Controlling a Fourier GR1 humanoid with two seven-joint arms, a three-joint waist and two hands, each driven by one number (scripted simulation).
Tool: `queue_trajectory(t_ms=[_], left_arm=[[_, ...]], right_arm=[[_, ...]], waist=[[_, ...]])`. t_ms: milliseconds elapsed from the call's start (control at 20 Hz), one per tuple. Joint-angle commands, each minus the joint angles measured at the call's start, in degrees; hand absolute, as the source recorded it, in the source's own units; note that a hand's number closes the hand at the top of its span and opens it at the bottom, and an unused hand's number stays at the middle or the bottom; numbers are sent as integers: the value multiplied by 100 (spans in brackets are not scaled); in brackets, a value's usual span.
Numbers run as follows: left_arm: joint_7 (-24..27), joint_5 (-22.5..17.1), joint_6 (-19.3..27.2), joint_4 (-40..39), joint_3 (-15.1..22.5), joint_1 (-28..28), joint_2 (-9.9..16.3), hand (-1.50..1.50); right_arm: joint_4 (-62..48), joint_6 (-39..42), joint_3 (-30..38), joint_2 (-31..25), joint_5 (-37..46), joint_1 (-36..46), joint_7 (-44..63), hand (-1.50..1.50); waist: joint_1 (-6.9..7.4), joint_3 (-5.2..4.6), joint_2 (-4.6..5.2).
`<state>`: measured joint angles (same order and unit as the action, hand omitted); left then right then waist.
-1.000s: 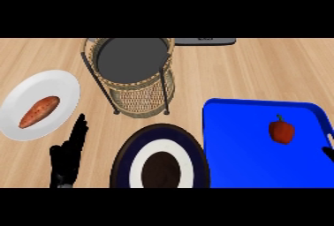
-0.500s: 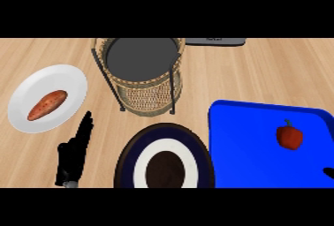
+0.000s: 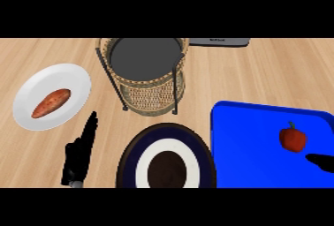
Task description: Pick the bell pepper from the tray and place it in the tiered basket
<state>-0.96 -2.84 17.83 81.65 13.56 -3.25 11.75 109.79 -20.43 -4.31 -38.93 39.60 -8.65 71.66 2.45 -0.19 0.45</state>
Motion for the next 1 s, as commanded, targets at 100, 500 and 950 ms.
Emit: queue_trajectory(t_ms=[100,500,950], left_arm=[[6,-143,-151,-174,-148,-54,71,0],[-190,-152,-115,-237,-261,244,1,0],[-183,-79,-65,-224,-273,103,-11,0]], right_arm=[[-575,1227,-194,427,191,572,1359,-150],[-1436,1600,-194,1345,606,1477,1360,-150],[-2439,2291,172,2119,868,2207,1357,-150]], waist=[[-20,-11,13],[-144,6,-19],[-167,1,-15]])
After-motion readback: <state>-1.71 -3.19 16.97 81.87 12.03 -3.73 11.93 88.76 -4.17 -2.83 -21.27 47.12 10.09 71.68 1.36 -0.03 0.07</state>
